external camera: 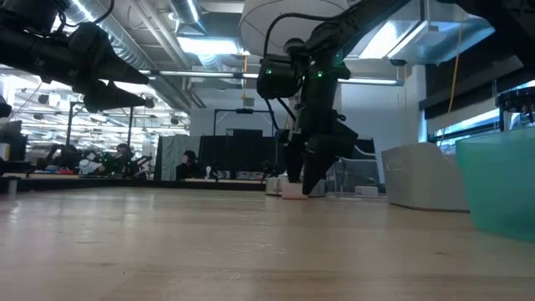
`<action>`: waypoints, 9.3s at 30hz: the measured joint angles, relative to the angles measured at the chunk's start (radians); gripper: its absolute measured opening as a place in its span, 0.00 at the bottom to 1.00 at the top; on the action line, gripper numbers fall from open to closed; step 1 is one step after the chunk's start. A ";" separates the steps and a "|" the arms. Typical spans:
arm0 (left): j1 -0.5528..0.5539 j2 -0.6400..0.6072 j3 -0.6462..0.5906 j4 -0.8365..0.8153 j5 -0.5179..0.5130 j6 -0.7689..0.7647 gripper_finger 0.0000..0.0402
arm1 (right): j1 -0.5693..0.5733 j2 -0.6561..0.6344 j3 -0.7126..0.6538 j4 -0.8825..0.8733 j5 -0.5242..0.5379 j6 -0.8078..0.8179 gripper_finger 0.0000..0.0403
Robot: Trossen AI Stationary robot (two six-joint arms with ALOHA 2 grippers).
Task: Pick & Place Office items
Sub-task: Put the pink charger adapter into the gray bin
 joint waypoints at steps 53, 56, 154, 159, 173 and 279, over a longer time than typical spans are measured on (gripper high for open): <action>0.000 0.000 0.000 0.000 0.000 0.000 0.87 | 0.218 -0.082 0.095 -0.090 0.011 0.013 0.25; 0.000 0.000 0.000 0.000 0.000 0.000 0.87 | 0.210 -0.082 0.095 -0.050 0.008 -0.045 0.29; -0.209 1.582 0.609 0.421 -0.446 -0.394 0.86 | 0.285 -0.522 0.095 -0.347 -0.019 -1.223 0.81; -0.203 1.640 0.778 0.114 -0.478 -0.618 0.86 | 0.285 -0.522 0.095 -0.394 -0.067 -1.296 0.81; -0.201 1.802 0.965 -0.210 -0.416 -0.898 0.86 | 0.285 -0.522 0.095 -0.409 -0.086 -1.417 0.81; -0.600 1.418 0.985 0.151 -0.925 0.367 0.49 | 0.312 -0.442 0.095 0.135 0.129 -1.589 0.60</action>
